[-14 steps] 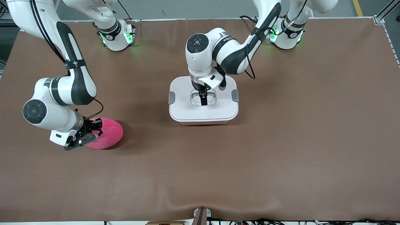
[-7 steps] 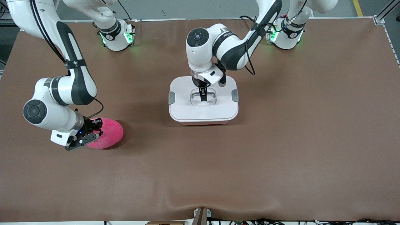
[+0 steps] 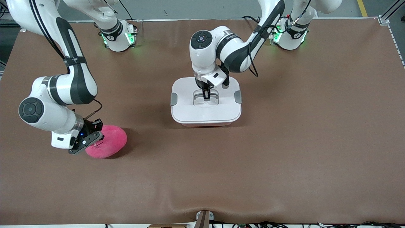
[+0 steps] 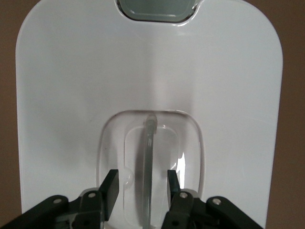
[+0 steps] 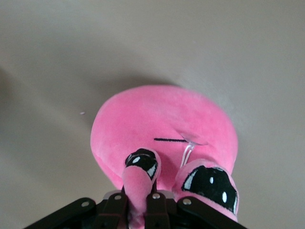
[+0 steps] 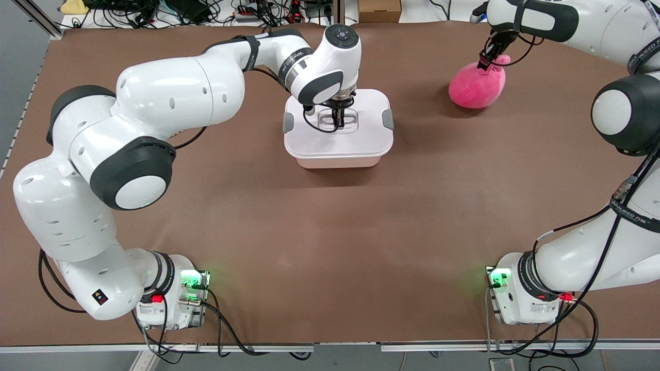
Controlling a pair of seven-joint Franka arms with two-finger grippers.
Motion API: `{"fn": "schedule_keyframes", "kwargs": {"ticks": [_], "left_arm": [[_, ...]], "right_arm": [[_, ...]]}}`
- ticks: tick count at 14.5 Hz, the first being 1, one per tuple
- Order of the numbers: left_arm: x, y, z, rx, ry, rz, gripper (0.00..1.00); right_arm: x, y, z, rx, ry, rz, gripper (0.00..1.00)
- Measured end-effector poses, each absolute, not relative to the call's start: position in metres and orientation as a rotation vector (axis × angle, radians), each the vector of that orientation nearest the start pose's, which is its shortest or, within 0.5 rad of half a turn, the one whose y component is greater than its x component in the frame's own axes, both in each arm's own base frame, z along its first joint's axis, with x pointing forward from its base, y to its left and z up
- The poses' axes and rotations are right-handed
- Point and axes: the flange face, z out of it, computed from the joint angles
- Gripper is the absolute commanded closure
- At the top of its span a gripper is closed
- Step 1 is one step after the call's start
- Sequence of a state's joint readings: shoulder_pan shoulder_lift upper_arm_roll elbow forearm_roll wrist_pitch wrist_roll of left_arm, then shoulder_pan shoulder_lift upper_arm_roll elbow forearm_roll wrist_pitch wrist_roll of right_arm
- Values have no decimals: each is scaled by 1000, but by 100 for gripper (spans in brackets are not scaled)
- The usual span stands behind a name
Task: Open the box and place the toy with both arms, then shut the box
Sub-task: 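Close the left gripper on the lid handle while the right gripper lifts the plush, then lift the lid off with the left gripper while the right gripper carries the plush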
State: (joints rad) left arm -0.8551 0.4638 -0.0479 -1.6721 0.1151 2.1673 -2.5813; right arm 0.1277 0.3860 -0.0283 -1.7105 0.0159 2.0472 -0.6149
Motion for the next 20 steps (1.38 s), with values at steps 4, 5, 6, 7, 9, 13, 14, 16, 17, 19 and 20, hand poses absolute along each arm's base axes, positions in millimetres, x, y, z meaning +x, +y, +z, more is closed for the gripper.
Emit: {"fn": "schedule_keyframes", "kwargs": {"ticks": [4,5,6,7,9,13,14,16,17,19,20], "left_arm": [[424,-525,347,2123,2230,102,97],[424,-525,348,2122,2229,102,100],[424,-525,349,2122,2228,102,100],[423,-525,348,2123,2228,102,100],[423,-524,348,2123,2227,102,100],[423,-524,350,2121,2225,102,100],[423,-524,351,2120,2225,102,100],[423,-524,354,2117,2222,101,100],[423,-524,356,2115,2220,101,100],[422,-523,361,2110,2216,100,100],[422,-523,364,2106,2214,99,100]], "right_arm": [[644,93,399,-2804,-1380,41,100],[644,97,410,-2763,-1466,29,100],[644,100,421,-2717,-1555,14,100],[645,102,431,-2667,-1648,-2,100],[648,103,446,-2558,-1833,-36,100],[641,135,465,-2370,-2156,2,100],[633,150,470,-2334,-2207,45,100],[621,170,481,-2296,-2276,83,100],[619,173,484,-2292,-2288,84,100],[620,169,484,-2292,-2294,90,100],[621,165,483,-2292,-2294,94,100]]}}
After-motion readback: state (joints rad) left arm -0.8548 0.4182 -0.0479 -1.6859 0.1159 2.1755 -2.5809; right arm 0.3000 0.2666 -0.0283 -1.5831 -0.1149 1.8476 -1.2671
